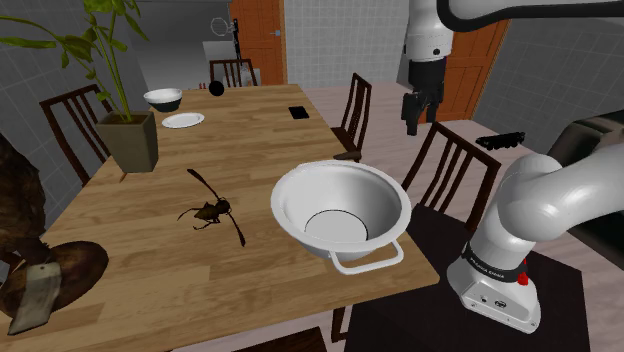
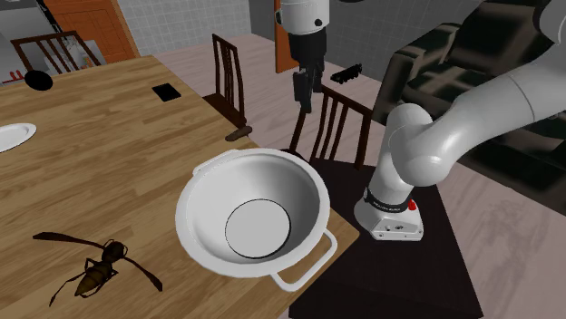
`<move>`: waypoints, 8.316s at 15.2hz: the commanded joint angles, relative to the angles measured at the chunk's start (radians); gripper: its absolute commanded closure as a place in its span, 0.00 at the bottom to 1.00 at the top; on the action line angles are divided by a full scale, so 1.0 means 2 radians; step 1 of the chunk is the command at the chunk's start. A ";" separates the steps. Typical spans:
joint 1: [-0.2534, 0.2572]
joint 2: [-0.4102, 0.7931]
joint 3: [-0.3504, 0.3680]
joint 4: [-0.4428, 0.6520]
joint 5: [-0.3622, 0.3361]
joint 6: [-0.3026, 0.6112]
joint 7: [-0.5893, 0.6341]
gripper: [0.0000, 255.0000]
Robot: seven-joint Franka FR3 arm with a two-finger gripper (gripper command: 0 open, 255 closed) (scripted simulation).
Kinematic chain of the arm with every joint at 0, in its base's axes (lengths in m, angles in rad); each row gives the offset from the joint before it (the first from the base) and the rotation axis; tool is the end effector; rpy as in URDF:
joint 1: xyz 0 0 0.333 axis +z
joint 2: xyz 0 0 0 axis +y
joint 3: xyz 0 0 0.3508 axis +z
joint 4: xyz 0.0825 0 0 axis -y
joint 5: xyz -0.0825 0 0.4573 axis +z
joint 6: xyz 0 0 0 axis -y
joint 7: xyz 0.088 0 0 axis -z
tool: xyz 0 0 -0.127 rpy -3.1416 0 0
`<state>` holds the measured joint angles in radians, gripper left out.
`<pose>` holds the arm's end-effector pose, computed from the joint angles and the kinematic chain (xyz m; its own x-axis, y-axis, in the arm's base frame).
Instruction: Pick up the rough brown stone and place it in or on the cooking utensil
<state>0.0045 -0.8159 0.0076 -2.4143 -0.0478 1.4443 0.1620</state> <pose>0.3279 -0.0021 0.5645 0.9770 -0.1584 -0.1427 -0.1485 -0.9859 0.0773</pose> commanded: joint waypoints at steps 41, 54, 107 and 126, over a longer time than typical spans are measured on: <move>0.043 0.561 -0.175 0.223 0.047 0.311 -0.639 0.00; 0.043 0.563 -0.175 0.227 0.048 0.309 -0.639 1.00; 0.121 0.336 -0.115 0.220 0.005 0.095 -0.484 1.00; 0.215 0.250 0.023 0.128 0.073 0.108 -0.269 1.00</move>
<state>0.4294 -0.3172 0.0452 -2.1613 0.0935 1.6607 -0.3899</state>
